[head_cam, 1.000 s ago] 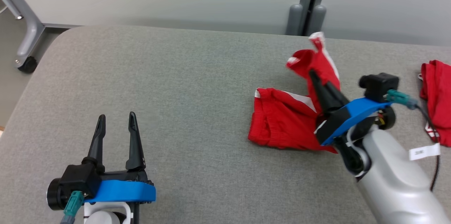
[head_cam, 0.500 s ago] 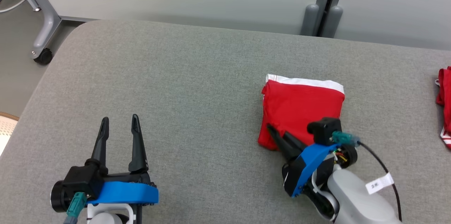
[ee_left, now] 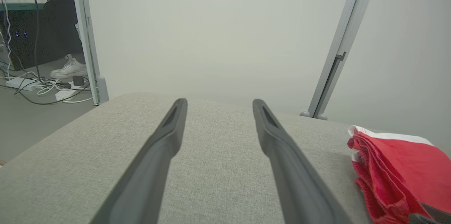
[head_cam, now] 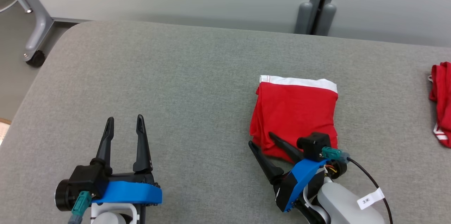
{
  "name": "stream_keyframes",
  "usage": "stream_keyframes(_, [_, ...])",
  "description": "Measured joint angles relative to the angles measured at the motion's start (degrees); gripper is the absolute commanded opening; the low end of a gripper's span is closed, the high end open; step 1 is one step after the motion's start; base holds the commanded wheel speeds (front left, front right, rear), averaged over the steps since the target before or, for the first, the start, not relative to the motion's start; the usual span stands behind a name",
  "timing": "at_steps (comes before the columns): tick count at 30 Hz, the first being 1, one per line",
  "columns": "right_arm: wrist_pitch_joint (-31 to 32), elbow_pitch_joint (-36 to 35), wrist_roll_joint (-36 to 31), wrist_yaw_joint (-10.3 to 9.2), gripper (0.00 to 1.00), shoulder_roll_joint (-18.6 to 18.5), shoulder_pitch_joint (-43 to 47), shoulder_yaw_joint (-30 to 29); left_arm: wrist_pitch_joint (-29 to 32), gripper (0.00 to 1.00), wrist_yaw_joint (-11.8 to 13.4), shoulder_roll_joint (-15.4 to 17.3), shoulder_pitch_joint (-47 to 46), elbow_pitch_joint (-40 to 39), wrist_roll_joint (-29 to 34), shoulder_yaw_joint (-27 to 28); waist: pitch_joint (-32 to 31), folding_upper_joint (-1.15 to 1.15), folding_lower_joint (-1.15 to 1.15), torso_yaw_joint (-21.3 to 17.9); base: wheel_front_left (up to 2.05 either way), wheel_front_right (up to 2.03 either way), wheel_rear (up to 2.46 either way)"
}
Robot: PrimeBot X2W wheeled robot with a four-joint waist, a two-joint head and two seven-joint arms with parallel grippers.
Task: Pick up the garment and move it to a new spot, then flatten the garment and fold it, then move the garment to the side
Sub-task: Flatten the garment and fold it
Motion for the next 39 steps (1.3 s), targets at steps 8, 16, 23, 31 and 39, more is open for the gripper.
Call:
stream_keyframes(8, [-3.32,-2.93,-2.16,0.0,1.0,-1.92,-0.46,-3.03,0.0,1.0,-0.34,0.0,-0.04,0.78,0.68,0.51,-1.19,0.0,0.0,-3.18,0.0,0.0,0.0])
stream_keyframes(16, [-3.57,-11.28,-8.4,0.0,1.0,-4.76,3.94,-16.49,0.0,1.0,-0.75,0.0,-0.25,1.52,1.51,1.76,-2.57,0.0,0.0,-7.68,0.0,0.0,0.0])
stream_keyframes(23, [-3.57,-17.16,-13.05,0.0,1.0,-4.31,11.12,-27.06,0.0,1.0,-0.75,0.22,-0.15,2.53,2.08,2.43,-4.18,0.0,0.0,-11.01,0.0,0.0,0.0])
stream_keyframes(31, [-2.07,-23.97,-18.31,0.0,1.0,-1.99,18.52,-35.95,0.01,1.0,-0.13,0.86,0.8,3.59,3.02,2.56,-5.84,0.0,0.0,-12.77,0.0,0.0,0.0])
stream_keyframes(39, [1.96,-31.87,-22.26,0.0,1.0,1.36,24.94,-40.56,1.4,1.0,1.29,2.08,2.4,2.81,3.16,3.02,-6.82,0.0,0.0,-12.47,0.0,0.0,0.0])
